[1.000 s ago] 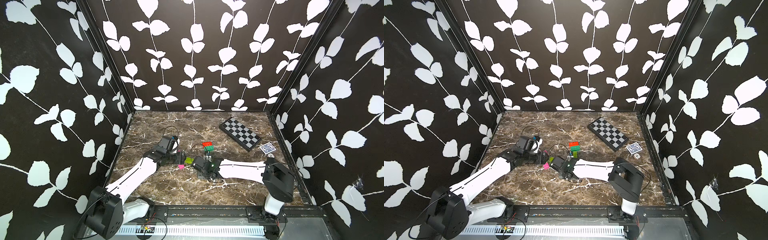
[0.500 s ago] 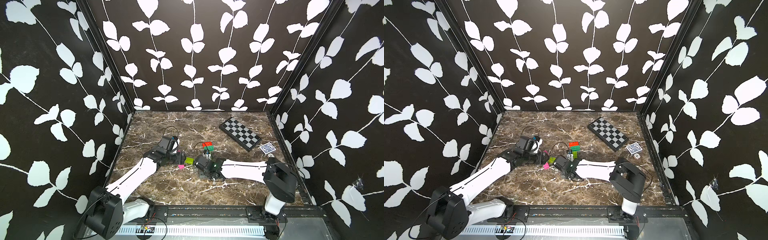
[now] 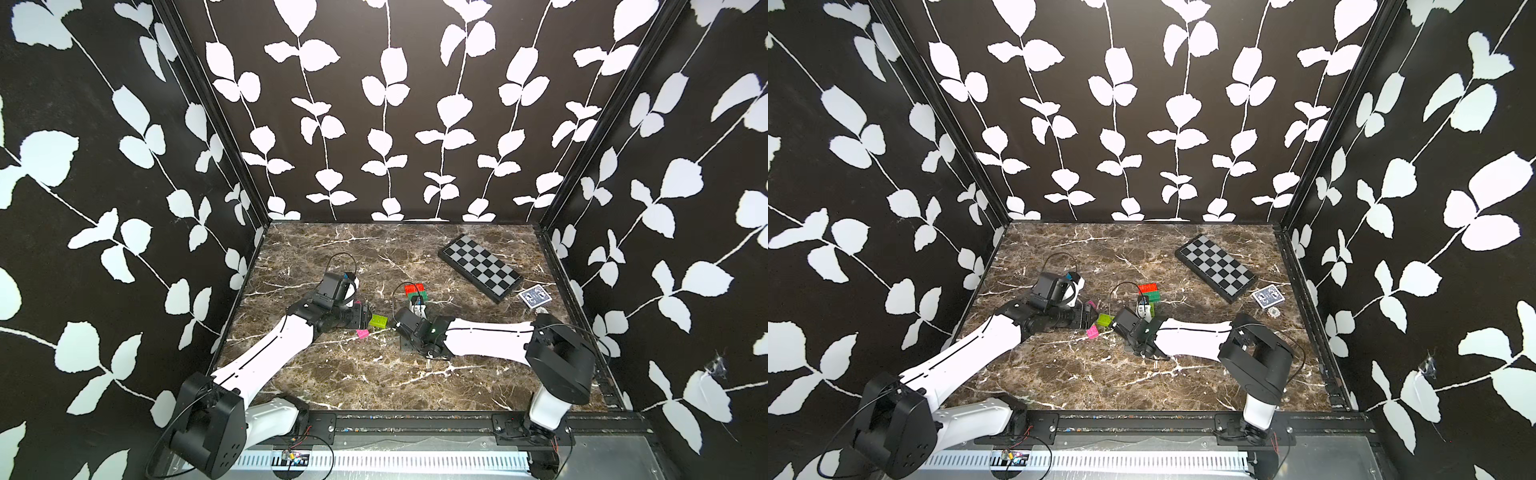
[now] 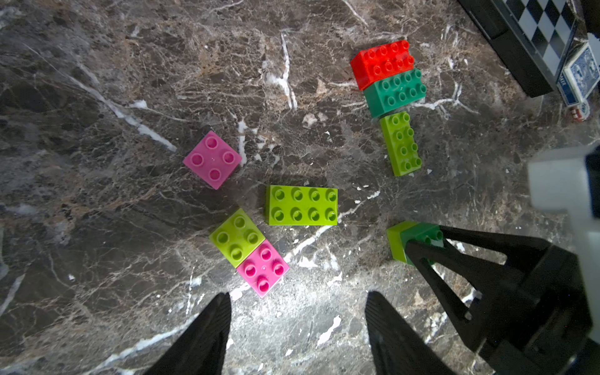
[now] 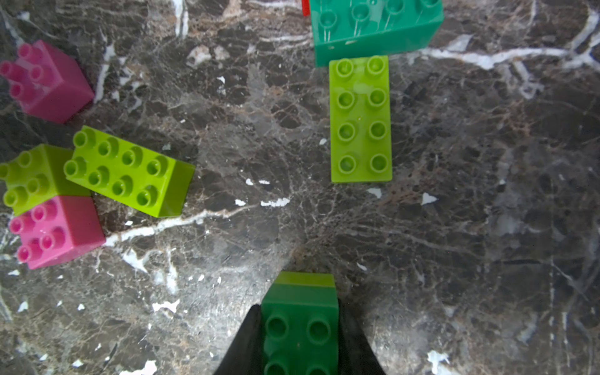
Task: Assemble a carrot with lego
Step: Assemble the lego brick with the lego brick.
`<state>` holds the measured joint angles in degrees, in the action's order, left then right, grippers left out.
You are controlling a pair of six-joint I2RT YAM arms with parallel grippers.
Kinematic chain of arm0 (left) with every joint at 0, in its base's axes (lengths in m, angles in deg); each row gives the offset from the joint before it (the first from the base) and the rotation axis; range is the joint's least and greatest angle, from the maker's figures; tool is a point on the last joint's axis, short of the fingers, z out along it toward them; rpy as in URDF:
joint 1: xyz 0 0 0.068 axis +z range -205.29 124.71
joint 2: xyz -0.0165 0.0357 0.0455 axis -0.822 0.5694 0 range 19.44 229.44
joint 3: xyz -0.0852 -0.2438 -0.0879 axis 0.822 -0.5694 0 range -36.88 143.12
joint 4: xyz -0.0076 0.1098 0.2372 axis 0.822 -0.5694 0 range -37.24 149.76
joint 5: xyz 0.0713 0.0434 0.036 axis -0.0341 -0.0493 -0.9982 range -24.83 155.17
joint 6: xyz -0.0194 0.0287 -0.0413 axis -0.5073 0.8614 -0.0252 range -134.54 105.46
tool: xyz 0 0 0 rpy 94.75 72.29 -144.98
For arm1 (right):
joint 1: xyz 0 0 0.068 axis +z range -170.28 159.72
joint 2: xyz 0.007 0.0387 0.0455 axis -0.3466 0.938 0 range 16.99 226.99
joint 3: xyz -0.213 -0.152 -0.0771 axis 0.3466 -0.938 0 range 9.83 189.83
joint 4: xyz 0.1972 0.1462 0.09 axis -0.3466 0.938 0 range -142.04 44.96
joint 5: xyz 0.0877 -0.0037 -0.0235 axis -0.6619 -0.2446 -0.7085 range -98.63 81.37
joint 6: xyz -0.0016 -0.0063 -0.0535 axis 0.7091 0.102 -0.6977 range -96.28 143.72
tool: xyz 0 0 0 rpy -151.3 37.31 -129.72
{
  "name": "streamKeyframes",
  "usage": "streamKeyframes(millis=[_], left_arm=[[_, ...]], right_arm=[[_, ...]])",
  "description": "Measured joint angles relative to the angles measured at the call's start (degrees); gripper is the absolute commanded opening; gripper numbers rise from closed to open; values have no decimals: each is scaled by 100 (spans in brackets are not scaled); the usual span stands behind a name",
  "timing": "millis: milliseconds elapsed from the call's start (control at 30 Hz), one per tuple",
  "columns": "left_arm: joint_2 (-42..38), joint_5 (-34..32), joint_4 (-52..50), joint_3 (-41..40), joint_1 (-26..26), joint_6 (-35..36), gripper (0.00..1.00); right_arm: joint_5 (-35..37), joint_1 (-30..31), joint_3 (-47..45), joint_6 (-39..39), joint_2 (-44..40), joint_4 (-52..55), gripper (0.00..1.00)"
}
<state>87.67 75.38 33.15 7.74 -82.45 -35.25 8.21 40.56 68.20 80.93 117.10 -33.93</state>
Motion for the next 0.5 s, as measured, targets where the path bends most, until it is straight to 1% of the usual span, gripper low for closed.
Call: streamKeyframes(millis=[100,300,467,500], left_arm=[[7,2,0,0,0,-2,68],[11,2,-4,2,0,0,68],[11,-9,-7,24,0,0,68],[11,-13,-9,26,0,-2,68]], right_arm=[[31,2,-44,-2,-13,-111,22],[31,-39,48,-232,-17,7,35],[-177,-221,52,-407,-122,343,58],[-225,-243,52,-424,-160,382,61]])
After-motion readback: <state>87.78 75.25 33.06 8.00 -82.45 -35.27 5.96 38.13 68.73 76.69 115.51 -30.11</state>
